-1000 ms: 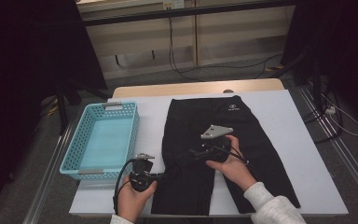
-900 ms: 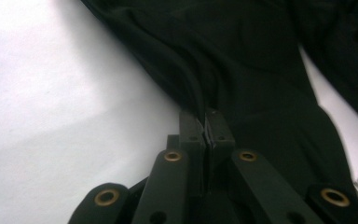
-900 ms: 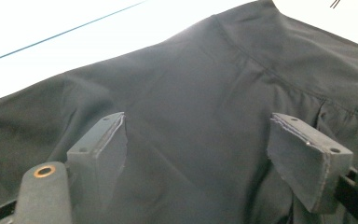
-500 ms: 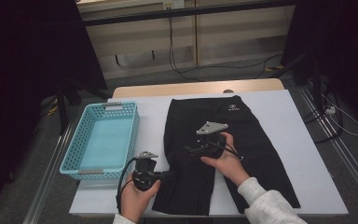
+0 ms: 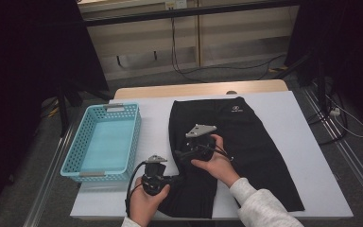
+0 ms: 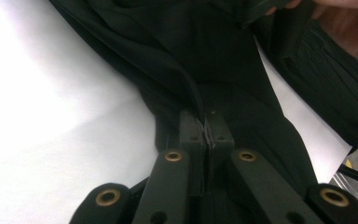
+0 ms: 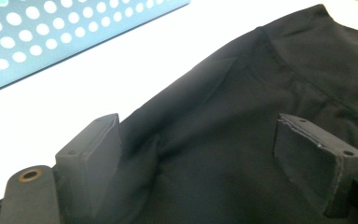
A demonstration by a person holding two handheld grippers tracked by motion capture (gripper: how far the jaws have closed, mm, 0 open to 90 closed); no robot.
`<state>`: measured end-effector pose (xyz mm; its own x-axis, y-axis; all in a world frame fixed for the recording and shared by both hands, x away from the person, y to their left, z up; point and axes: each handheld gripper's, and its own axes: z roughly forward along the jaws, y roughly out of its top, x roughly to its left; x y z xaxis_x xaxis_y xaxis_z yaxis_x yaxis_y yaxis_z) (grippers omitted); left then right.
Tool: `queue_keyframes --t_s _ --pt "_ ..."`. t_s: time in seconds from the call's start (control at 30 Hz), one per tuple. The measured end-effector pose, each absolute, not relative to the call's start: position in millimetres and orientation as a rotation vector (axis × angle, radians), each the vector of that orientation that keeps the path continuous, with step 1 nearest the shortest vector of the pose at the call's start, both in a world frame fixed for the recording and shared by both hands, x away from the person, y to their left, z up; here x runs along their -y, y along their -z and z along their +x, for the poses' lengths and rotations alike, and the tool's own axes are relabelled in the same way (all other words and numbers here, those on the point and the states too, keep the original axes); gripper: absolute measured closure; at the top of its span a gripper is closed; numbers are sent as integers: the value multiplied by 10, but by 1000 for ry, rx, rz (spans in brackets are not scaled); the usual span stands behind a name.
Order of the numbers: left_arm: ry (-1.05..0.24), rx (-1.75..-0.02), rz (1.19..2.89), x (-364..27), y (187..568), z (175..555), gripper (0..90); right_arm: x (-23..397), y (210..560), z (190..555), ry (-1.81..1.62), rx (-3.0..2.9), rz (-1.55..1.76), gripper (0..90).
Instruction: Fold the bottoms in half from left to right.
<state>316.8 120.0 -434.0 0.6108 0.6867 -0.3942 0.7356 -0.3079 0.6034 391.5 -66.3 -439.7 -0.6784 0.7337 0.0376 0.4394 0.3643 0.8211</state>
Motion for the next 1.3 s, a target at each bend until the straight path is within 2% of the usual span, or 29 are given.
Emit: queue_keyframes --t_s 0.4,0.8,0.87,0.97,1.0,1.03,1.17,1.3 --pt "73 -1113 2038 -1184 4318 3176 886 536 4447 3939 -1235 -2297 1043 145" --pt "71 -1120 2023 -1229 4298 3181 886 291 4537 3986 -1217 -2327 1034 185" --pt "68 -1116 2017 -1237 4291 3186 886 258 4566 4006 -1161 -2331 1010 249" --pt "69 -1119 2014 -1245 4288 3191 886 285 4600 4046 -1095 -2309 1002 550" --pt "71 -1118 2011 -1241 4292 3196 886 327 4608 4068 -1104 -2301 1046 599" --pt "72 -1118 2009 -1236 4293 3200 886 370 4603 4082 -1117 -2306 1065 697" --pt "86 -1099 2008 -1185 4290 3219 887 578 4512 4110 -1151 -2220 1107 866" --pt "90 -1081 2006 -1108 4283 3235 888 815 4428 4127 -1167 -2179 1146 900"
